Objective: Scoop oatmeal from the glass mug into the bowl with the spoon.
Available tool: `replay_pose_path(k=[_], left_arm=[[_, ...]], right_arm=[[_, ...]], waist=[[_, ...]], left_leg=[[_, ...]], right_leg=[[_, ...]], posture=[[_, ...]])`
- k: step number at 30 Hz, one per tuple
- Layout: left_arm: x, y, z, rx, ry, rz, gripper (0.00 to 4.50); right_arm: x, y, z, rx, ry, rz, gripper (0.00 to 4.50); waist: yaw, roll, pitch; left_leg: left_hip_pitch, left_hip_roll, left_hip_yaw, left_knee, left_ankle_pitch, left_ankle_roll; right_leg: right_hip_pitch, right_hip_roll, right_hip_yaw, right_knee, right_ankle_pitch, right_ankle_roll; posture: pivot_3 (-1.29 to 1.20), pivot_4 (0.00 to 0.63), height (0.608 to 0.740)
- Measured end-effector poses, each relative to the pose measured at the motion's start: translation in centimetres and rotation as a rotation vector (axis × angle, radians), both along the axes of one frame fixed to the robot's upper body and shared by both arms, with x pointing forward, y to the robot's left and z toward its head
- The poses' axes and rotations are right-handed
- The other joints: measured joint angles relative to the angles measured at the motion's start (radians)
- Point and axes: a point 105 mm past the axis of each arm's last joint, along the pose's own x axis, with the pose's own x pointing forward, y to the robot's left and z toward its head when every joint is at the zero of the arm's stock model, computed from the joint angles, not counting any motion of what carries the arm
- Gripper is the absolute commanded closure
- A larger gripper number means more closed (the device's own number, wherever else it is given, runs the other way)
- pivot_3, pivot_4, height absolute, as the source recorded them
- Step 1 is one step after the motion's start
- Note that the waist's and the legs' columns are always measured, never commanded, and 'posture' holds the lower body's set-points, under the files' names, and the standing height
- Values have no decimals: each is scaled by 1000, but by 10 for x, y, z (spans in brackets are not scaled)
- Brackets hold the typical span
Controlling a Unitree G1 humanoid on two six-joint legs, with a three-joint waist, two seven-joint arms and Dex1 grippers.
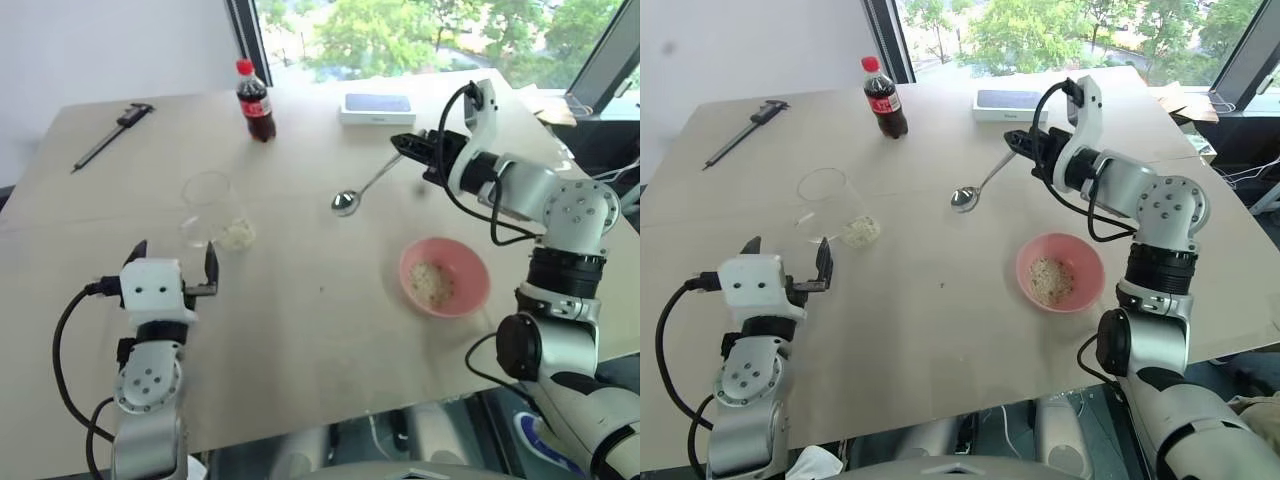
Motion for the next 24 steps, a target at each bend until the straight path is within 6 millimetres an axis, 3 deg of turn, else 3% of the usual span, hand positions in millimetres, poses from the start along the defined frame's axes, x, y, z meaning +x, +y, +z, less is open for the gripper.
replay_pose_path(k=[11,24], left_arm=[[26,28,0,39,12,31,52],[47,32,-7,13,27,22,52]], right_arm=[[-1,-8,6,-4,-23,-29,4500],[1,-20,3,-6,-43,-52,4500]], waist=[[1,0,0],[0,0,0]], left_leg=[[0,0,0,0,0,-1],[0,0,0,0,1,-1]], right_leg=[[0,-1,0,0,0,0],[-1,-1,0,0,0,0]], posture=[[0,150,740],[0,150,740]])
